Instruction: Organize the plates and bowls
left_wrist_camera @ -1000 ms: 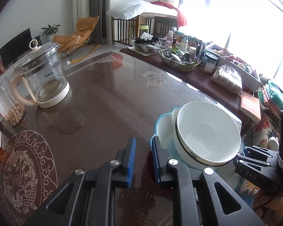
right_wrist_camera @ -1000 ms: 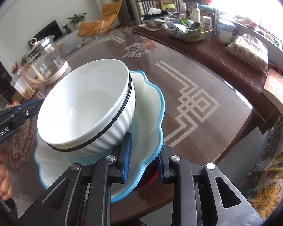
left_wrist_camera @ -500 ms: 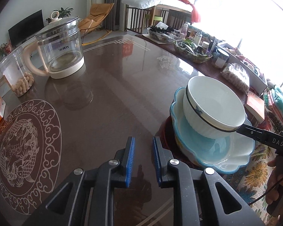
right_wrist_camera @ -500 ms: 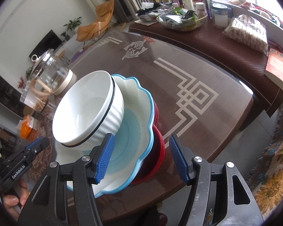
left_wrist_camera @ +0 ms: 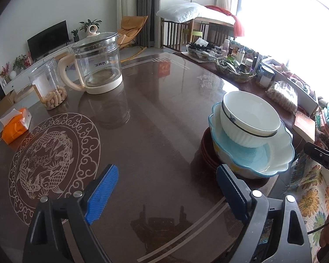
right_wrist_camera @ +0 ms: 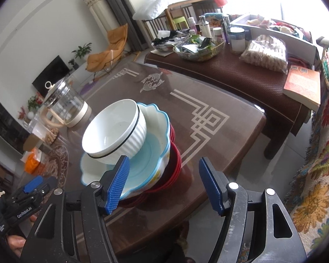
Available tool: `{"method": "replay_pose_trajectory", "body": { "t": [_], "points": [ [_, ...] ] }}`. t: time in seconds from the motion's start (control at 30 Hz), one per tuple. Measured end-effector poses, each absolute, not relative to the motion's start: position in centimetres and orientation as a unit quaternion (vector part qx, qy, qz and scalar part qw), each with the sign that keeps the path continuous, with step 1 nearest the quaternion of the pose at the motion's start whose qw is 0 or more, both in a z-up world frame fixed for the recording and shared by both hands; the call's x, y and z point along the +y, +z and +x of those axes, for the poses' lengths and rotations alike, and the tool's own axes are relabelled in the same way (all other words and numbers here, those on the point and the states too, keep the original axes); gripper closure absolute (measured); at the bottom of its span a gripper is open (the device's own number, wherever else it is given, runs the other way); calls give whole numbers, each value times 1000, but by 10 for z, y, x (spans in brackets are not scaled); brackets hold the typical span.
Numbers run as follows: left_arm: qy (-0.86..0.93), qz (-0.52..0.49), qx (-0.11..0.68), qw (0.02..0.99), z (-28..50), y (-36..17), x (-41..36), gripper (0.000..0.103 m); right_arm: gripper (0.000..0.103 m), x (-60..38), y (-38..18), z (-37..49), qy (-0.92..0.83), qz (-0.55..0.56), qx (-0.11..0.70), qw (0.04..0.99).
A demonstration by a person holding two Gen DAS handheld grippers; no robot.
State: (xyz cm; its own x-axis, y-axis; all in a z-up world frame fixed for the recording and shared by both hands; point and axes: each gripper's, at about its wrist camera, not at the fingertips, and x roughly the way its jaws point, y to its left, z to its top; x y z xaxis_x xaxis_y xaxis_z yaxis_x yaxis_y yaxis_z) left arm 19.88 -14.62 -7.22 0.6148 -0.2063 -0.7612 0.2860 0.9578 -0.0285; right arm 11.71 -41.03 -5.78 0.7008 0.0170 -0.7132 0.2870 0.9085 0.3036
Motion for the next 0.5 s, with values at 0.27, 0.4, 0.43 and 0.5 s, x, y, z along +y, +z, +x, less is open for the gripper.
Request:
{"method": "replay_pose_trajectory", "body": {
  "t": [0.27,0.4,0.43,0.5],
  "points": [
    [-122,30,416,901,156,-53,-130,12,34,-370,-54,61,-119,168,362,909],
    [-106,36,391,913,131,-34,-121,12,31,-344,-40,27,-133,136,351,917],
    [-104,39,386,916,126,-29,-119,12,29,-339,-36,19,-140,130,349,917],
    [-102,45,378,919,116,-20,-114,12,29,-331,-28,7,-145,123,348,918]
  ]
}}
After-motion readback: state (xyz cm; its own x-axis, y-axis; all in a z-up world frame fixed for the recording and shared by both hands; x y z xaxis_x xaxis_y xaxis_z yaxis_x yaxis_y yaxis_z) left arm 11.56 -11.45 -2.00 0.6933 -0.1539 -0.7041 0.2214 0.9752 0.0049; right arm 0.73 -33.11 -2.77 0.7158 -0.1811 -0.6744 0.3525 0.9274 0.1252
